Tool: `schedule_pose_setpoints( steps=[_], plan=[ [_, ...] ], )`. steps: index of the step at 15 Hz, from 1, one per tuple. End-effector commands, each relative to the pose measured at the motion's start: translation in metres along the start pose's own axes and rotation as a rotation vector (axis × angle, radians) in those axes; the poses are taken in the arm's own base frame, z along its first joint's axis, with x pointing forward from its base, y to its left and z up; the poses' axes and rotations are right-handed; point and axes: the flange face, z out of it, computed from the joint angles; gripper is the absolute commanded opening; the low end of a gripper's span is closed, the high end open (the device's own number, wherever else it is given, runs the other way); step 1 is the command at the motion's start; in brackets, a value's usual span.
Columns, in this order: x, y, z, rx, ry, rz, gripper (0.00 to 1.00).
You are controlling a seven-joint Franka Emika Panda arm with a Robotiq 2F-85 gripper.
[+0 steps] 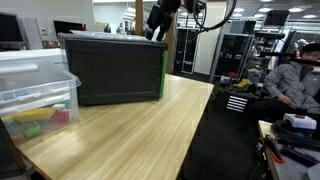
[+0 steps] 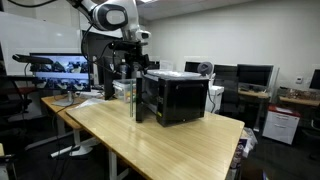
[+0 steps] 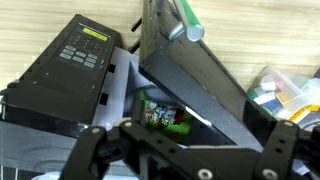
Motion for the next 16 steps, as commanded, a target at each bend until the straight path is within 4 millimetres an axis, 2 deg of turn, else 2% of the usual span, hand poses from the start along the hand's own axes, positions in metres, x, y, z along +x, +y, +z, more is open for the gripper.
schedule_pose_setpoints(
  steps=[1, 10, 16],
  plan=[
    [-0.0098, 0.0051, 0.0005, 0.001, 0.031, -0.095, 1.0],
    [-0.0134, 0.0089, 0.0018, 0.073, 0.059, -0.304, 1.0],
    [-0.018, 0.0006, 0.0095, 0.232, 0.074, -0.377, 1.0]
  ],
)
